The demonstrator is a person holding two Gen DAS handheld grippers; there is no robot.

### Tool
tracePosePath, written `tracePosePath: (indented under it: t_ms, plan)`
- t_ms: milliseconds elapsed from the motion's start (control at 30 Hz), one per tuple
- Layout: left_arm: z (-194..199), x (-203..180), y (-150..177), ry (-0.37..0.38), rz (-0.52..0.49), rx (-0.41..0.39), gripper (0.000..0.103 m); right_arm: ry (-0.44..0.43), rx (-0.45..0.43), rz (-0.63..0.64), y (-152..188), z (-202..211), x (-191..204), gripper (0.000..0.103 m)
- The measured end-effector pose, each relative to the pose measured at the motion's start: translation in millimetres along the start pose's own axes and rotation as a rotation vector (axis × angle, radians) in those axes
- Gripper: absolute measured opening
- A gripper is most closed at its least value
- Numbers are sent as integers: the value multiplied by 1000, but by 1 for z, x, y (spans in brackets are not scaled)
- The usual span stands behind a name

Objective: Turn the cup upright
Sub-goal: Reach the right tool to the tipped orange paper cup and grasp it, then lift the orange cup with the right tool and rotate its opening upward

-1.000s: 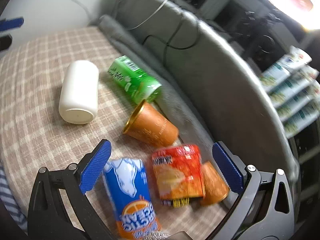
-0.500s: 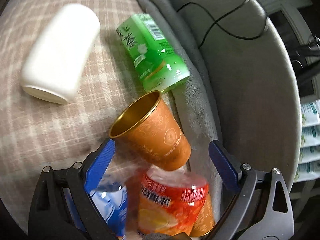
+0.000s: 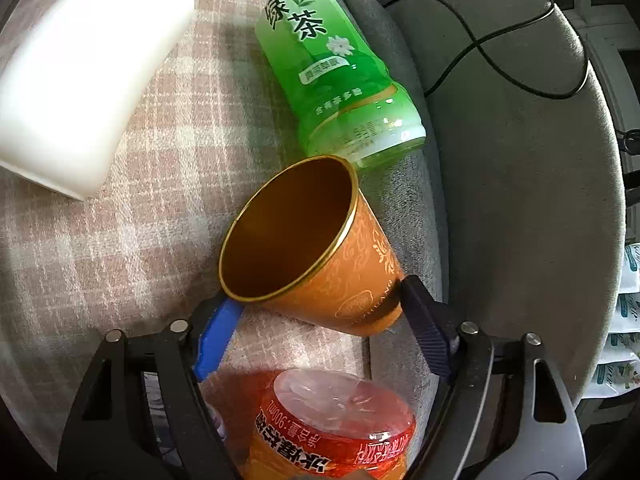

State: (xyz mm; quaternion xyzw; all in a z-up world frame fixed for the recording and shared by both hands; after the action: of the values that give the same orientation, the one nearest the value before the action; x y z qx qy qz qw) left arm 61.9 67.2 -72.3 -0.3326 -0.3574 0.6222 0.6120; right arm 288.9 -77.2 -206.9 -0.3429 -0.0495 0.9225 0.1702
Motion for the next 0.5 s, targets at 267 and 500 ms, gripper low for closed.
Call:
tracePosePath:
  t_ms: [267, 500]
  plan:
    - [3, -1, 1, -1, -1, -6, 84, -6, -29, -39, -10, 11, -9, 53]
    - [5, 1, -1, -17, -6, -13, 84, -28, -63, 1, -27, 4, 5, 67]
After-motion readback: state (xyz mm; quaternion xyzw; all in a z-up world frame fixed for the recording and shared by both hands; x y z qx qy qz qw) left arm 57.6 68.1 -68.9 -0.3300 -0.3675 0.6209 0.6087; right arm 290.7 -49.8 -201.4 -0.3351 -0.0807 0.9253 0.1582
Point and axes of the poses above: each gripper's, at about its wrist camera, not at the fingertips, and z roughly against the way its jaws point, x to its left, y to its underside, the point moved 3 cm from there along -z, roughly the way its jaws point, and after that the axes turned 13 degrees about -z, right-handed, at the moved point
